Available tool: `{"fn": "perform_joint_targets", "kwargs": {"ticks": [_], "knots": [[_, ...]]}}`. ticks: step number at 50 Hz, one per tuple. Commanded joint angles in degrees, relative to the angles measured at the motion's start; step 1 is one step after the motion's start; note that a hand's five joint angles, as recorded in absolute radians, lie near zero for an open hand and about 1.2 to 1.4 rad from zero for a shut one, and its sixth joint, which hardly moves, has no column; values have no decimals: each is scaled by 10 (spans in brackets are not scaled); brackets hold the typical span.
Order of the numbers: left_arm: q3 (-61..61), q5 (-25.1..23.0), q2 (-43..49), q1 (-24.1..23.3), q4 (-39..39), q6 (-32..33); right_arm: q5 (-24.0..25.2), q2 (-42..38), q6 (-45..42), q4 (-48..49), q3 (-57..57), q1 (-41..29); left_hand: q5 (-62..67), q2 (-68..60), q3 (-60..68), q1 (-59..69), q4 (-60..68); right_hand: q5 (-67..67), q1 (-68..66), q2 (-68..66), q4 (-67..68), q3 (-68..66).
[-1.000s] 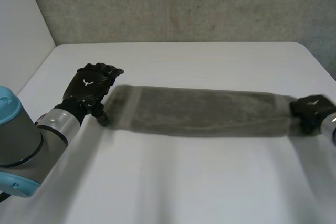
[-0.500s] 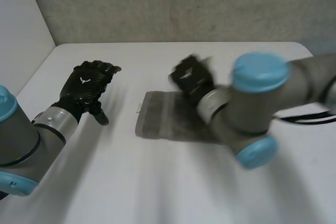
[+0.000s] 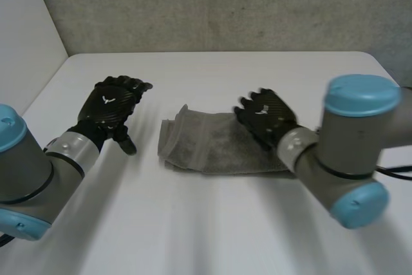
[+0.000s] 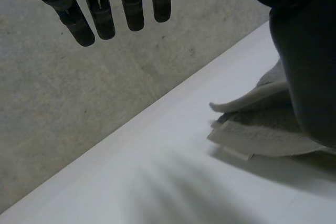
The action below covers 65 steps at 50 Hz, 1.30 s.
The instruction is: Fold the towel.
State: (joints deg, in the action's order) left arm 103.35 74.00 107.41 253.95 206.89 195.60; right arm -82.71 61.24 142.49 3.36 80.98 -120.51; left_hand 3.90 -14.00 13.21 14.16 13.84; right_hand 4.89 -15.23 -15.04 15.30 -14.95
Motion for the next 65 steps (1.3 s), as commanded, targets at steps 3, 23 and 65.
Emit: {"fn": "perform_joint_targets", "kwargs": {"ticks": [3, 23, 65], "knots": [[-3, 0, -1, -29, 1, -17, 21, 33, 11, 5, 130, 87, -28, 29, -22, -31, -28, 199, -195, -197, 195, -198], [4, 3, -14, -35, 1, -20, 13, 8, -19, 13, 32, 90, -28, 29, -22, -31, -28, 651, -648, -650, 647, -650], [10, 3, -19, -39, 4, -65, 105, 35, 59, 124, 232, 193, -32, 33, -25, -34, -31, 618, -615, -617, 614, -618]]}}
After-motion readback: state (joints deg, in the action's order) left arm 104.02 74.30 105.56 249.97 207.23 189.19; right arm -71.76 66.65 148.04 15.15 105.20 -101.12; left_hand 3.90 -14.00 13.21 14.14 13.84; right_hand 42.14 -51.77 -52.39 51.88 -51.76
